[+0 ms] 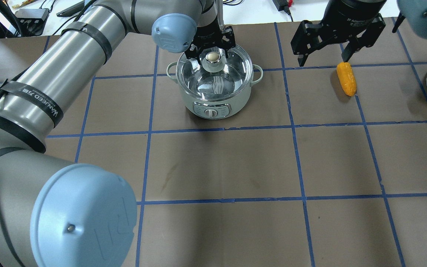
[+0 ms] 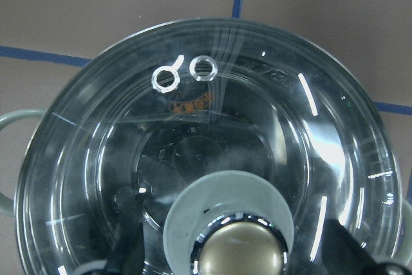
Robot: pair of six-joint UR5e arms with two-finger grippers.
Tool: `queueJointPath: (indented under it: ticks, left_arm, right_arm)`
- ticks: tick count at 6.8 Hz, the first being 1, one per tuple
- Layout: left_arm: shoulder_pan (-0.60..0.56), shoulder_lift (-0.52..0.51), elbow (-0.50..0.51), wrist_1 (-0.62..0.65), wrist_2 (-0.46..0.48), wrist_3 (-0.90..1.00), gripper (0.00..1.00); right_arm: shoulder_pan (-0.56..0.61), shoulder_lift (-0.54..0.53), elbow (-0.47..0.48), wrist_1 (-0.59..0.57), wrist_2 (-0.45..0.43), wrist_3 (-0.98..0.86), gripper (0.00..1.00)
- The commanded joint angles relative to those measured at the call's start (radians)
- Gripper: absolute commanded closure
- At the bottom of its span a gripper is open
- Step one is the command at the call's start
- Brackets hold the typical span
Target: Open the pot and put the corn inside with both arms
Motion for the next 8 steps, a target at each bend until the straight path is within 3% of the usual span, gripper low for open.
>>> queueJointPath:
  ticks: [1, 3, 4, 8]
  left_arm:
    - [-0.001, 0.008, 0.004, -0.002, 0.000, 0.001, 0.88]
    - [0.007, 0.090, 0.007, -0.081, 0.004, 0.027, 0.88]
    - [0.031, 0.144, 0.002, -0.152, 0.006, 0.137, 0.88]
    - [0.386, 0.176, -0.086, -0.181, -0.026, 0.466, 0.90]
  right_arm:
    - [0.000, 0.000, 0.000, 0.000, 0.000, -0.001, 0.00]
    - [0.000, 0.000, 0.000, 0.000, 0.000, -0.001, 0.00]
    - [0.000, 0.000, 0.000, 0.000, -0.001, -0.001, 0.00]
    - [0.000, -0.002, -0.005, 0.000, -0.001, -0.001, 0.00]
